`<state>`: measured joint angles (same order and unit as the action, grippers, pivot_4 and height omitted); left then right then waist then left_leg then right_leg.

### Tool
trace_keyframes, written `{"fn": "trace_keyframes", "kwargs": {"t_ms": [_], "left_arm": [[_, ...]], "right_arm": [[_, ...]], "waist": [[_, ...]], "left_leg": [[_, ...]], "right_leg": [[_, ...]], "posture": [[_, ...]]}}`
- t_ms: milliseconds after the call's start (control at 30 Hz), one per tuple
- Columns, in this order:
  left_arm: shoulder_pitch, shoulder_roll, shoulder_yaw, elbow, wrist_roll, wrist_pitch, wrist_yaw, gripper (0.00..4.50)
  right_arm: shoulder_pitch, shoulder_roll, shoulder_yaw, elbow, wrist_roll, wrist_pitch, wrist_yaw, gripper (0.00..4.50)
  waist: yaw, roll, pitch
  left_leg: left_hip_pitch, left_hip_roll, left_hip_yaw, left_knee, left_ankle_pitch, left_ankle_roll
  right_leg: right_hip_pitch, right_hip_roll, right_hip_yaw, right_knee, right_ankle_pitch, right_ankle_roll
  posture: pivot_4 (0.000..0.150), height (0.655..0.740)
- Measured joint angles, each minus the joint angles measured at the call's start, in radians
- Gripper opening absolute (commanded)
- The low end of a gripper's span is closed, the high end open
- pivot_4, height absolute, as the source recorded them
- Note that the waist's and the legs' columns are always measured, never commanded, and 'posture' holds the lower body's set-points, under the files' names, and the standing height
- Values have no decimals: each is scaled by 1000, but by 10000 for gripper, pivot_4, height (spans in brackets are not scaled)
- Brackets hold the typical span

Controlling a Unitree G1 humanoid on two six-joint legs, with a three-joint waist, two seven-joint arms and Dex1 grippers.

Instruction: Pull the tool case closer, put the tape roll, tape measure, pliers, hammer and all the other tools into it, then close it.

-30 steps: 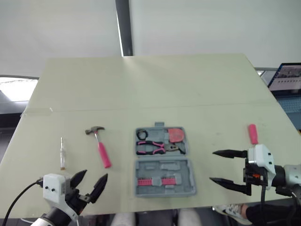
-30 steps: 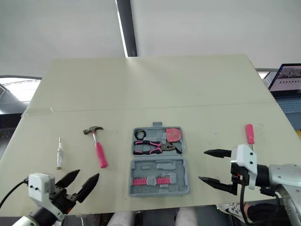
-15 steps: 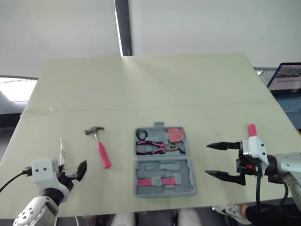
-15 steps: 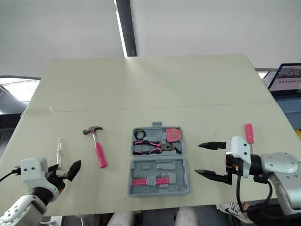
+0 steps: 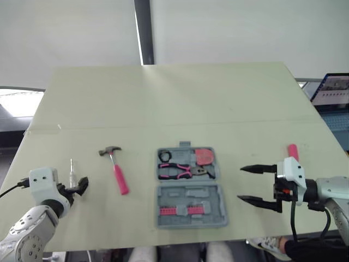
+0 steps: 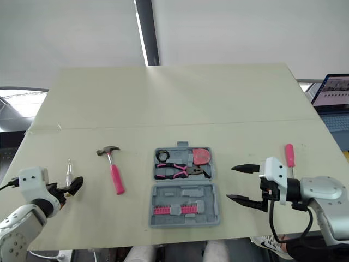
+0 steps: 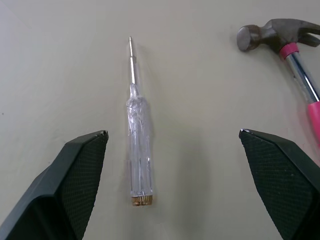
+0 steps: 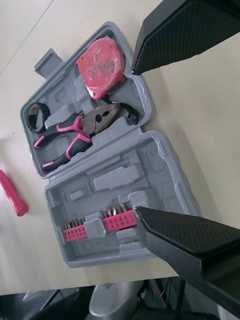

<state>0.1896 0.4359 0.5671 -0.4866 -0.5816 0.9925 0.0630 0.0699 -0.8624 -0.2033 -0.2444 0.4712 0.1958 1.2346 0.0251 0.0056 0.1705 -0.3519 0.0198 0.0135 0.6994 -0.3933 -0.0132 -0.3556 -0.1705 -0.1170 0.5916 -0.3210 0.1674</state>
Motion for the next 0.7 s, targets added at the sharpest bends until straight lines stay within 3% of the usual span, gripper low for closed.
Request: {"fn": "trace_keyframes", "kwargs": {"t_ms": [367,700], "left_arm": [[-150,41,-69,188,92,-17,-49,45000],[-165,21,-80,226,136,-37,-65,45000]], "right_arm": [[54,0,-15,-10,0,1,-25,44481],[67,0,-21,-31,0,2,-52,44481]], "waist": [[-1,0,0],[0,0,0]], "left_leg": [[0,0,0,0,0,0],[0,0,0,0,0,0]], "right_leg": [[-1,0,0,1,0,0],[-1,0,0,1,0,0]], "posture": [[1500,7373],[1500,7373]]}}
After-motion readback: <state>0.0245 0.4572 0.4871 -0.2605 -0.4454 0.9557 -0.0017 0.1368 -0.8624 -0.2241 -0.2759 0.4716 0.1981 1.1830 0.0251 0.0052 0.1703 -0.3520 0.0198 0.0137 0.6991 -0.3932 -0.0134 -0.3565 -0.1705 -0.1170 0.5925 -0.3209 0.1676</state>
